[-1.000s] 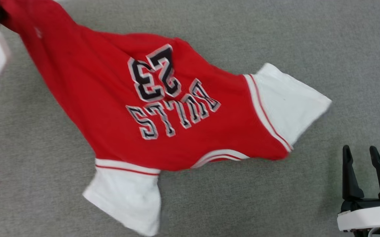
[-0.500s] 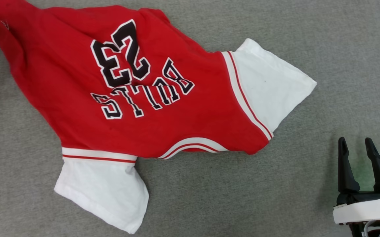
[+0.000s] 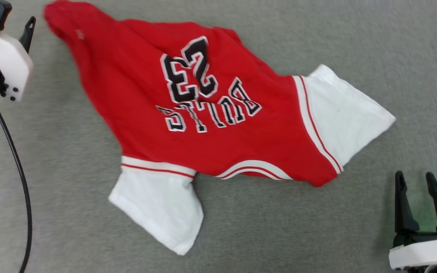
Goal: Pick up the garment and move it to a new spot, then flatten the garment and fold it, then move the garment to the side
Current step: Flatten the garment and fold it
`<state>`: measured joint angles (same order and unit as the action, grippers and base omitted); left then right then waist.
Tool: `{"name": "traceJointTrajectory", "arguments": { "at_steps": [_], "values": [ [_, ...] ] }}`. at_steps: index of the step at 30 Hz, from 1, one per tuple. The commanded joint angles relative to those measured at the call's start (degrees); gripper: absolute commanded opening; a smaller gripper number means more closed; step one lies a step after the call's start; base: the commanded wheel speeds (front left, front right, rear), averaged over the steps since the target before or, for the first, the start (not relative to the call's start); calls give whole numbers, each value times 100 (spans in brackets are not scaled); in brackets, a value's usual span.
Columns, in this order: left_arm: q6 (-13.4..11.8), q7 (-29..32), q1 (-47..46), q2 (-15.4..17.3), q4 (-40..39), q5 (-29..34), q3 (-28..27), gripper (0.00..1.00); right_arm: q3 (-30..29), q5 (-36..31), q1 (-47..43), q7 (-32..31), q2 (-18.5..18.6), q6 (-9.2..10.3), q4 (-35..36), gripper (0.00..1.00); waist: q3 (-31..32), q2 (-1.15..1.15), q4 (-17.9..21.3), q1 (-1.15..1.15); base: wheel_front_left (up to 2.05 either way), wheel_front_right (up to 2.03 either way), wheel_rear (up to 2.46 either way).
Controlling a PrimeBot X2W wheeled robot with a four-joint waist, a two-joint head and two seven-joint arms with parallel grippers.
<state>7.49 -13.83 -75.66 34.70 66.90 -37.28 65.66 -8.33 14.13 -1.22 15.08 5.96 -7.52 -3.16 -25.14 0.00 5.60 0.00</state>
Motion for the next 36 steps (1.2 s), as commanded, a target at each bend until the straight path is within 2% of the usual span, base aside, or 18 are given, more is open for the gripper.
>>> {"name": "traceJointTrajectory", "arguments": {
  "at_steps": [1,8,15,21,23,26,29,33,36],
  "values": [
    [-7,-50,198,-30,-46,-108,-40,100,36,-8,-67,12,46,7,-36,100,313,0,-310,0,0,0,0],
    [-2,-114,961,-48,-700,-485,29,100,74,29,-242,12,166,7,-141,100,742,0,-751,0,0,0,0],
    [-1,78,1887,53,-2067,-1185,129,100,95,56,-433,12,200,7,-207,100,1044,0,-958,0,0,0,0],
    [-1,1068,2596,574,-3997,-2577,117,100,114,102,-463,12,200,7,-243,100,1130,0,-961,0,0,0,0],
    [-1,1401,2704,785,-4448,-2950,116,100,144,112,-418,11,202,7,-266,100,1124,0,-929,0,0,0,0],
    [-1,1735,2770,906,-4876,-3518,-34,100,171,136,-319,12,191,7,-292,100,1090,0,-862,0,0,0,0],
    [-75,1915,2695,821,-4926,-3865,-158,100,204,145,-257,12,188,7,-329,100,1051,0,-799,0,0,0,0],
    [-253,2412,2376,607,-4783,-3904,-70,100,246,163,-163,12,168,7,-369,100,997,0,-693,0,0,0,0],
    [-271,2725,2097,369,-4644,-3740,82,100,269,178,-84,12,163,6,-395,100,933,0,-619,0,0,0,0]
  ]
}}
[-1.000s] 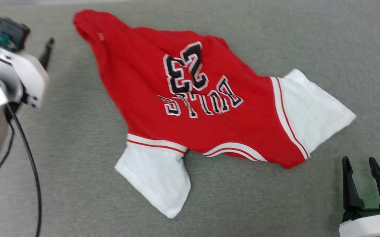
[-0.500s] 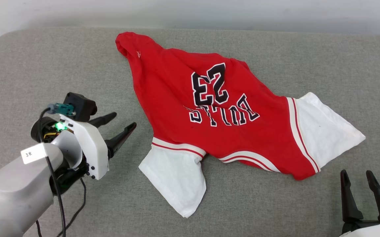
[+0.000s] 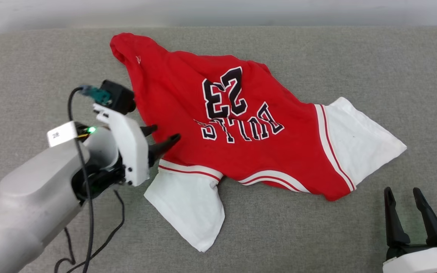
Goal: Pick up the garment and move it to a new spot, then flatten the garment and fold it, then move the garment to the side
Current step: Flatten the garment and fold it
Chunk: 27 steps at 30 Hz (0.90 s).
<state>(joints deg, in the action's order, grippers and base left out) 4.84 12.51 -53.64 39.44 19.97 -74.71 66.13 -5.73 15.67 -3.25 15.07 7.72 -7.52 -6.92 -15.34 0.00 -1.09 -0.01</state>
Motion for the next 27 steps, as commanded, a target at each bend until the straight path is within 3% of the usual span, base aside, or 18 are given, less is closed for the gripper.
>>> {"name": "traceJointTrajectory", "arguments": {
  "at_steps": [1,6,11,18,19,21,27],
  "values": [
    [-47,194,-184,-199,133,11,69,100,9,34,140,13,-17,7,-26,100,-64,0,67,1,0,0,0],
    [-51,369,-573,-553,474,234,168,100,67,39,214,13,-45,6,-40,100,-192,0,177,1,0,0,0],
    [41,474,-1053,-847,1281,1017,497,100,131,63,430,13,-109,7,-50,100,-440,0,426,1,0,0,0],
    [221,564,-1316,-906,2230,1735,669,100,179,78,611,13,-245,6,-43,100,-805,0,815,1,0,0,0],
    [235,632,-1343,-888,2309,1845,689,63,167,78,607,13,-265,6,-34,100,-850,0,858,1,0,0,0],
    [246,761,-1318,-784,2405,2038,727,0,123,98,634,13,-307,6,-1,100,-937,0,937,1,0,0,0],
    [254,633,-1456,-388,2056,2368,759,0,65,118,660,13,-387,6,28,100,-1072,0,1109,1,0,0,0]
  ]
}}
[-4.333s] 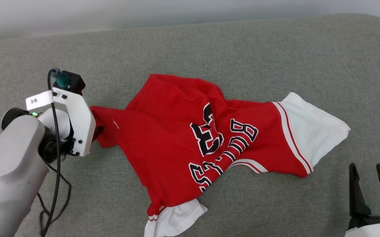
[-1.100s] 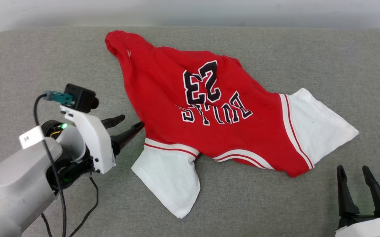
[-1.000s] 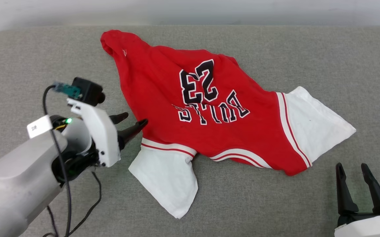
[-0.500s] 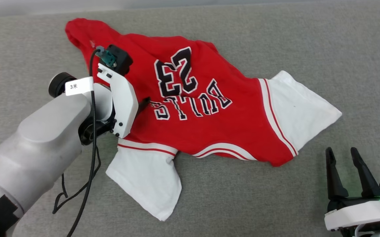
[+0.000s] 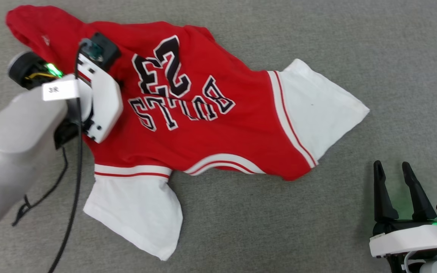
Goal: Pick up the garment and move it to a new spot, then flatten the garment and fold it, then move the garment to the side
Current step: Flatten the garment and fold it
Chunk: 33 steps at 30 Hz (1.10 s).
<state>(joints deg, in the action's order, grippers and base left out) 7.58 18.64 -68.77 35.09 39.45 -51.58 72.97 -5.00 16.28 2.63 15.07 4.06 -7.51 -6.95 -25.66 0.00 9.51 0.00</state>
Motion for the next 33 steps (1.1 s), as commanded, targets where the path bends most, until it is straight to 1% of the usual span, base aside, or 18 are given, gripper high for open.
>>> {"name": "traceJointTrajectory", "arguments": {
  "at_steps": [1,4,6,9,11,12,15,18,20,21,23,24,25,27,28,33],
  "values": [
    [-19,-56,-12,123,96,61,68,0,-19,62,66,13,-24,6,33,100,-50,0,76,0,0,0,0],
    [-16,-329,-317,332,101,250,44,0,-13,48,75,13,-52,5,28,100,-67,0,148,0,0,0,0],
    [-15,-509,-528,429,89,561,39,0,-29,44,60,13,-58,5,40,100,-78,0,186,0,0,0,0],
    [-14,-870,-769,530,149,849,42,0,13,40,70,12,-66,5,39,100,-106,0,255,0,0,0,0],
    [-14,-1016,-869,628,301,1110,43,0,38,46,91,13,-67,5,41,100,-135,0,307,0,0,0,0],
    [-14,-1038,-856,620,341,1183,45,0,50,51,104,12,-68,5,48,100,-152,0,323,0,0,0,0],
    [-14,-1158,-878,695,485,1736,37,0,91,48,115,13,-71,5,46,100,-211,0,390,0,0,0,0],
    [-14,-1160,-726,663,768,1902,44,0,98,54,145,13,-76,5,44,100,-279,0,407,0,0,0,0],
    [-14,-1090,-727,673,1023,2202,38,0,61,59,137,13,-80,5,45,100,-303,0,392,0,0,0,0],
    [-14,-1120,-693,612,1132,2073,21,0,40,54,123,13,-82,5,51,100,-319,0,368,0,0,0,0],
    [-13,-1138,-675,540,1388,2143,14,0,21,41,85,13,-84,5,47,100,-328,0,312,0,0,0,0],
    [-13,-1184,-649,480,1495,2034,-23,0,-2,28,66,13,-80,5,44,100,-322,0,276,0,0,0,0],
    [-13,-1286,-611,387,1530,1909,-77,4,-29,17,59,13,-76,5,41,100,-313,0,233,0,0,0,0],
    [-11,-1568,-584,253,1544,1711,-151,74,-43,11,54,13,-47,5,55,100,-293,0,136,0,0,0,0],
    [-11,-1651,-562,191,1566,1624,-164,100,-53,4,45,13,-31,5,54,100,-272,0,81,0,0,0,0],
    [-11,-2201,-501,-106,1511,1039,-324,100,-61,0,5,13,76,5,29,100,-118,0,-196,0,0,0,0]
  ]
}}
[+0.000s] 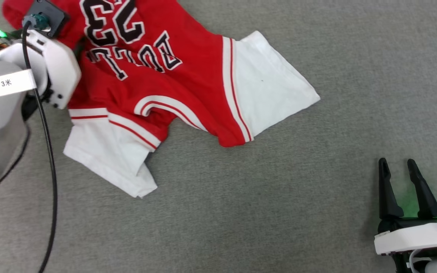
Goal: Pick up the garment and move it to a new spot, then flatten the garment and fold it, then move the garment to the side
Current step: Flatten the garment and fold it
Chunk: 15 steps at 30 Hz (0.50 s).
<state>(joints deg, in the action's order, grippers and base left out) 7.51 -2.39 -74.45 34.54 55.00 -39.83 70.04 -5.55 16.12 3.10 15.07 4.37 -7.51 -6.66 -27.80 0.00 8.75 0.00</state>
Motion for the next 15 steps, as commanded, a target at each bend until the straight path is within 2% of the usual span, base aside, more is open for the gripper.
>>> {"name": "traceJointTrajectory", "arguments": {
  "at_steps": [1,11,15],
  "values": [
    [-4,-207,42,-50,-64,-173,-38,100,-32,16,-52,13,57,5,8,100,134,0,-176,0,0,0,0],
    [-14,-869,513,-270,-594,-834,-164,100,-123,7,-330,13,255,5,-56,100,714,0,-831,0,0,0,0],
    [-152,-1012,964,-270,-974,-1105,-302,100,-122,23,-414,13,319,6,-90,100,956,0,-1034,0,0,0,0]
  ]
}}
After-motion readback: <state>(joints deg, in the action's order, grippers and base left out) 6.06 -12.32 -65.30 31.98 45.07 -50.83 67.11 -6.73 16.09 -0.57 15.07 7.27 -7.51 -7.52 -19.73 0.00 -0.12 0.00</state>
